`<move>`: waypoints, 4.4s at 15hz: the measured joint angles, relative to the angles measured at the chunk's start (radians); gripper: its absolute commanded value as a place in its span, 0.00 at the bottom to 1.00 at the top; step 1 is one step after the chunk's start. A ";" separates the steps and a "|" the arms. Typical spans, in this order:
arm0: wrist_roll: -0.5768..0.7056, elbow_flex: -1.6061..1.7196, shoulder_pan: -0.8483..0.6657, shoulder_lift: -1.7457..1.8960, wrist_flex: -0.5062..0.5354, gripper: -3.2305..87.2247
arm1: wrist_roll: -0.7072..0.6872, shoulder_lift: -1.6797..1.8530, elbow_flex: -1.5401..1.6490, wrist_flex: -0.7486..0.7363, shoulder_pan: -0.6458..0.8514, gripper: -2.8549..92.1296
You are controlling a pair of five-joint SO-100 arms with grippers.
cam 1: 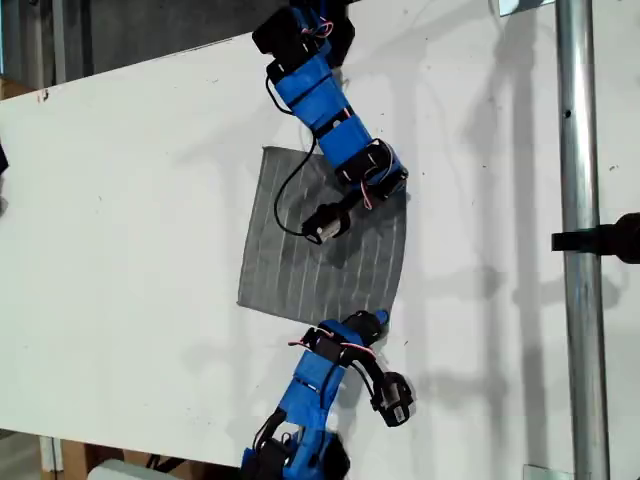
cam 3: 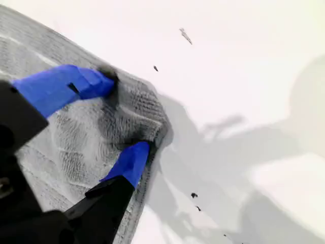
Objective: Grasp corners of a towel and fold twice.
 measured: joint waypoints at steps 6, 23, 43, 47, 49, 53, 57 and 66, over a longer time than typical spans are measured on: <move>-0.023 -0.058 0.072 0.126 0.072 0.00 | 0.003 0.040 -0.006 0.044 -0.026 0.03; 0.345 0.014 -0.621 0.407 0.095 0.00 | -0.611 0.606 0.313 0.216 0.847 0.03; 0.044 0.025 -0.252 0.423 0.408 0.30 | -0.227 0.575 0.492 0.436 0.379 0.34; -0.075 0.469 -0.183 1.039 0.322 0.21 | -0.071 1.114 0.623 0.482 0.327 0.29; -0.137 0.750 -0.107 1.341 0.156 0.21 | 0.035 1.388 0.815 0.417 0.313 0.30; -0.244 1.253 -0.020 2.145 0.040 0.23 | 0.166 1.440 1.104 0.118 0.387 0.44; -0.244 1.312 -0.017 2.298 0.040 0.22 | 0.160 1.233 1.120 -0.123 0.522 0.46; -0.275 1.321 -0.017 2.303 0.040 0.22 | 0.135 0.706 1.002 -0.408 0.647 0.08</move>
